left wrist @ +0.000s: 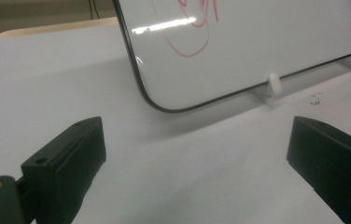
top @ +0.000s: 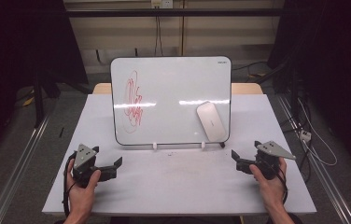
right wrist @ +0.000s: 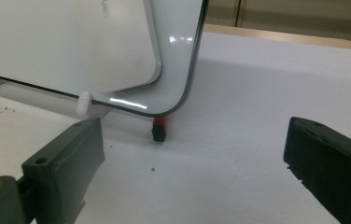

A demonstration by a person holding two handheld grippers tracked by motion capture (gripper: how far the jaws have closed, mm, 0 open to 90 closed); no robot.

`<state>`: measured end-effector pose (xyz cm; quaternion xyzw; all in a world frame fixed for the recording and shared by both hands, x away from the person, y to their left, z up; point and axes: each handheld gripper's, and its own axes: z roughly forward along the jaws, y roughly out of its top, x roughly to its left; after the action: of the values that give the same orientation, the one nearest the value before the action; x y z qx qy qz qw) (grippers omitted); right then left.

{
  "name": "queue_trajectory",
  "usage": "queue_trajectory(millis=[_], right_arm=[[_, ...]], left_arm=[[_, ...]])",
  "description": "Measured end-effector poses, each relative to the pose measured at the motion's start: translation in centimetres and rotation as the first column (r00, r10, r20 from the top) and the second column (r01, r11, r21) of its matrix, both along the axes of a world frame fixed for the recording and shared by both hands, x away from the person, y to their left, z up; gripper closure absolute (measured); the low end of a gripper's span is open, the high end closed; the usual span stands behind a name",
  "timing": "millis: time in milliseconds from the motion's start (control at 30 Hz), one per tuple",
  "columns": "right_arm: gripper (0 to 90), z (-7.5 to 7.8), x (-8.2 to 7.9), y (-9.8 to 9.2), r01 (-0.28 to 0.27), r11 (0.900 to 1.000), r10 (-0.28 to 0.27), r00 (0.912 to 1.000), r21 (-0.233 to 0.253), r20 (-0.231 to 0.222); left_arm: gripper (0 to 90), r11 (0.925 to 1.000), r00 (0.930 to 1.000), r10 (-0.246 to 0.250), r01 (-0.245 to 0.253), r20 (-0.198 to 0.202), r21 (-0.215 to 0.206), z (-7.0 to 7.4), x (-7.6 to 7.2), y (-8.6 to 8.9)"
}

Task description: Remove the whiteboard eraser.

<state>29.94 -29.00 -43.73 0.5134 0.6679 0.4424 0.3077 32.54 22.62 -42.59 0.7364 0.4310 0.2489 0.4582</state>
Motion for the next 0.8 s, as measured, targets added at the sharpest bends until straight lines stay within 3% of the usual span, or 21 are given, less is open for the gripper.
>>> queue_trajectory(millis=[233, 433, 700, 800], right_arm=[[4.9, 0.0, 0.1, 0.1, -0.003, 1.000, 0.003, 1.0000, -0.010, 0.005], [7.0, -0.1, 0.1, 0.3, -0.009, 1.000, 0.009, 0.9999, -0.027, 0.013], [6.2, 0.2, 0.2, 1.4, -0.058, 0.998, 0.059, 0.9981, -0.033, 0.017], [7.2, 0.5, 0.4, 1.8, -0.115, 0.993, 0.114, 0.9926, -0.015, -0.042]], left_arm=[[4.7, 0.9999, 0.9999, -0.006, 0.006, -0.014, 0.010, -0.2, 0.2, -0.3], [4.6, 0.9999, 1.0000, -0.006, 0.006, 0.000, 0.009, 0.1, -0.1, -0.2], [4.6, 0.9999, 0.9999, -0.011, 0.011, 0.001, 0.006, 0.1, 0.0, -0.1], [4.6, 0.9998, 0.9999, -0.016, 0.016, 0.004, 0.009, 0.1, 0.0, -0.1]])
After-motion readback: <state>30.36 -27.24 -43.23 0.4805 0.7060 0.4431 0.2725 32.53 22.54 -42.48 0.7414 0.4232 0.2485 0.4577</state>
